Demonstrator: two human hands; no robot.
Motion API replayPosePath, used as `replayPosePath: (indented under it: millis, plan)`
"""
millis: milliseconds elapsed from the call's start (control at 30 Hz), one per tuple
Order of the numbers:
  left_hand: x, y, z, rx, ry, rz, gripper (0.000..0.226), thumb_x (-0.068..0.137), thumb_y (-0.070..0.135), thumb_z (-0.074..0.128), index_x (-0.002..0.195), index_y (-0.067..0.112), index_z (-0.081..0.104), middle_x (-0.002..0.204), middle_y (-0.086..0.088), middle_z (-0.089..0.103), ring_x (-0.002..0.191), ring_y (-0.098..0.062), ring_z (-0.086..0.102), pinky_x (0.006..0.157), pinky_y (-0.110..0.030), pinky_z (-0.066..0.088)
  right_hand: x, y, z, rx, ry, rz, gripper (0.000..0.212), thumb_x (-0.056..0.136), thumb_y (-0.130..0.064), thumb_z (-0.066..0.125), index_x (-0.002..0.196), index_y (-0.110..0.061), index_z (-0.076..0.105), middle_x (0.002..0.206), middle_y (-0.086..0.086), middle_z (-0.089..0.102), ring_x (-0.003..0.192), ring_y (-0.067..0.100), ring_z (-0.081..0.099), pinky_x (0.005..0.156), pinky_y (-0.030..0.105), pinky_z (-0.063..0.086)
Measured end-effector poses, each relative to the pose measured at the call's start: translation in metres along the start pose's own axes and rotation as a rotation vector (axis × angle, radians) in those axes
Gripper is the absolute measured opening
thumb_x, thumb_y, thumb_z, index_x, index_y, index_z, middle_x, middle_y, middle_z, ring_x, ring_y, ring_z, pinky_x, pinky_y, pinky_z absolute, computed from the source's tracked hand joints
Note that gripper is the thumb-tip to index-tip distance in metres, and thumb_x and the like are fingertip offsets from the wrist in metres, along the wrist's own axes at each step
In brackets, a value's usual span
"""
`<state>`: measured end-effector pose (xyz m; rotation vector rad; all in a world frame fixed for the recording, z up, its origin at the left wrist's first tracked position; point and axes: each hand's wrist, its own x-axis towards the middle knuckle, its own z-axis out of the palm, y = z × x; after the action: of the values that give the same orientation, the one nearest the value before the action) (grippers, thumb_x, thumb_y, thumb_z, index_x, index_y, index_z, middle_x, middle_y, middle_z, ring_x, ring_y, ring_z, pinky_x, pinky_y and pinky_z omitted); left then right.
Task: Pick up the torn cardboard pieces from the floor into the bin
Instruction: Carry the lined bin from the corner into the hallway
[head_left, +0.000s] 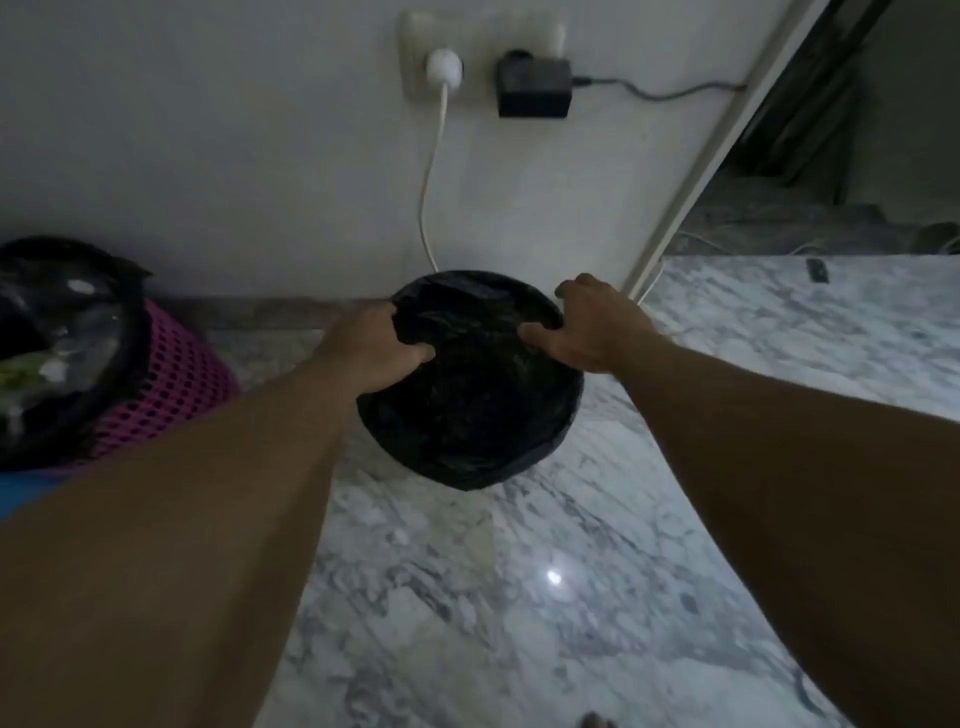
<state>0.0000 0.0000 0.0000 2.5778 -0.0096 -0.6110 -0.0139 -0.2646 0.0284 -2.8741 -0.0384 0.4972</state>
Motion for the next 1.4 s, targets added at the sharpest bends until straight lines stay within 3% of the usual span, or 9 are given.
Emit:
replayPosePath:
  millis: [233,367,467,533,667,833,1133,1267,1400]
  plan:
    - [0.028,-0.048,0.064,0.141,0.149,-0.010,0.094,0.078,0.059,0.065,0.154,0.020,0.027,0.155,-0.009,0.036,0.138,-0.038,0.036,0.108,-0.051,0.042,0.033,0.023,0.083,0.034,0.084,0.048,0.082,0.090,-0.067,0.055,0.141,-0.004,0.047,0.135,0.021,0.046,0.128,0.041,0.047,0.101,0.049,0.046]
    - [0.033,-0.062,0.089,0.124,0.229,-0.019,0.104,0.084,0.050,0.067,0.161,0.018,0.005,0.166,-0.008,0.013,0.145,-0.039,0.022,0.115,-0.051,0.034,0.038,0.030,0.117,0.045,0.151,0.063,0.086,0.092,-0.054,0.059,0.153,-0.002,0.029,0.143,0.026,0.037,0.133,0.044,0.036,0.109,0.051,0.037]
    - [0.032,-0.071,0.101,0.046,0.245,-0.084,0.100,0.092,0.042,0.062,0.161,0.018,-0.007,0.167,-0.009,0.004,0.143,-0.039,0.029,0.114,-0.047,0.035,0.039,0.032,0.137,0.184,0.149,0.117,0.085,0.097,-0.040,0.057,0.161,-0.007,0.011,0.149,0.027,0.030,0.137,0.046,0.034,0.112,0.051,0.033]
    - [0.033,-0.075,0.104,-0.073,0.277,-0.107,0.091,0.096,0.030,0.057,0.161,0.024,-0.006,0.163,-0.014,0.017,0.135,-0.038,0.043,0.110,-0.042,0.040,0.036,0.033,0.145,0.328,0.153,0.162,0.080,0.100,-0.029,0.052,0.163,-0.018,0.003,0.151,0.026,0.031,0.132,0.047,0.044,0.105,0.048,0.040]
    - [0.033,-0.076,0.100,-0.377,0.324,-0.138,0.081,0.095,0.008,0.048,0.161,0.036,0.011,0.149,-0.007,0.048,0.127,-0.022,0.051,0.103,-0.020,0.035,0.027,0.031,0.145,0.510,0.220,0.235,0.085,0.089,-0.003,0.046,0.163,-0.031,0.014,0.141,0.024,0.050,0.123,0.042,0.054,0.096,0.039,0.044]
    - [0.012,-0.068,0.083,-0.468,0.280,-0.220,0.078,0.096,0.001,0.044,0.159,0.040,0.019,0.155,0.002,0.043,0.134,-0.014,0.045,0.103,-0.010,0.025,-0.002,0.022,0.122,0.602,0.223,0.267,0.087,0.083,0.007,0.041,0.160,-0.031,0.027,0.144,0.016,0.056,0.130,0.036,0.051,0.098,0.034,0.042]
    - [-0.115,-0.027,-0.048,-0.545,0.303,-0.227,0.074,0.093,0.001,0.042,0.152,0.043,0.035,0.144,0.008,0.052,0.126,-0.015,0.050,0.108,-0.026,0.038,-0.087,-0.039,0.006,0.731,0.206,0.289,0.058,0.097,-0.004,0.041,0.151,-0.026,0.036,0.136,0.016,0.060,0.120,0.039,0.056,0.085,0.035,0.039]
    - [-0.193,-0.015,-0.131,-0.565,0.370,-0.270,0.073,0.088,-0.008,0.043,0.150,0.031,0.044,0.136,0.006,0.053,0.128,-0.015,0.047,0.102,-0.024,0.035,-0.130,-0.095,-0.073,0.827,0.180,0.215,0.058,0.100,-0.008,0.041,0.153,-0.032,0.036,0.142,0.008,0.057,0.125,0.033,0.054,0.099,0.041,0.047]
    - [-0.269,-0.015,-0.215,-0.610,0.378,-0.315,0.074,0.092,-0.009,0.043,0.156,0.025,0.033,0.148,-0.003,0.045,0.136,-0.023,0.042,0.115,-0.034,0.033,-0.162,-0.157,-0.153,0.917,0.103,0.091,0.060,0.100,-0.006,0.039,0.155,-0.031,0.034,0.146,0.004,0.051,0.128,0.028,0.050,0.107,0.050,0.046]
